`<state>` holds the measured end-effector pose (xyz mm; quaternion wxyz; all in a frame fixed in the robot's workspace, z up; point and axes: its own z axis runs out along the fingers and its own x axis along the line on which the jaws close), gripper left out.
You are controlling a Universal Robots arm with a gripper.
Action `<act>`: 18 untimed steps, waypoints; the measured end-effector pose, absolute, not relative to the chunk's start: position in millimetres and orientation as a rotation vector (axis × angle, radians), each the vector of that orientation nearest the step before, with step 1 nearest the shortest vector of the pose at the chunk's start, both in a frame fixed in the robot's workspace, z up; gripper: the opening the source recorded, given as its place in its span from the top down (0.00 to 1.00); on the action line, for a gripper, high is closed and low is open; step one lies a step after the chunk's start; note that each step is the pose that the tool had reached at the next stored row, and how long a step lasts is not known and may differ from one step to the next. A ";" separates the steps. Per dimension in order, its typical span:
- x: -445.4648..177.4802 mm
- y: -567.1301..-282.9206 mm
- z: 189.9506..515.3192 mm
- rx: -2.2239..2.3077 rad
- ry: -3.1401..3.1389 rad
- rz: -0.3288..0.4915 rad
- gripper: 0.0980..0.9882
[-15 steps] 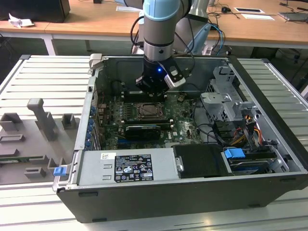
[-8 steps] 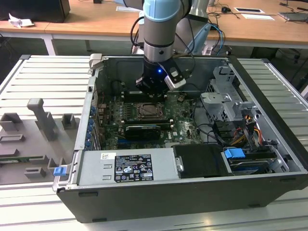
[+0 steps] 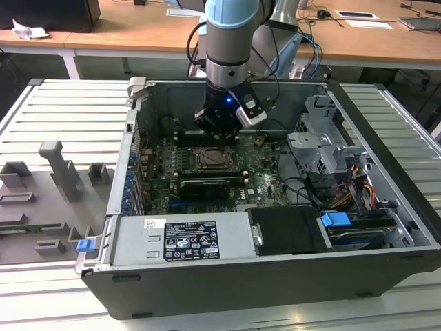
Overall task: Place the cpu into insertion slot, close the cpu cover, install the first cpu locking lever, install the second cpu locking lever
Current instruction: 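Install the second cpu locking lever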
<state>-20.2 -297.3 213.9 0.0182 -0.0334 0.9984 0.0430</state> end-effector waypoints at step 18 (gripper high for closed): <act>-20.2 -307.3 229.1 -0.104 3.101 0.133 0.99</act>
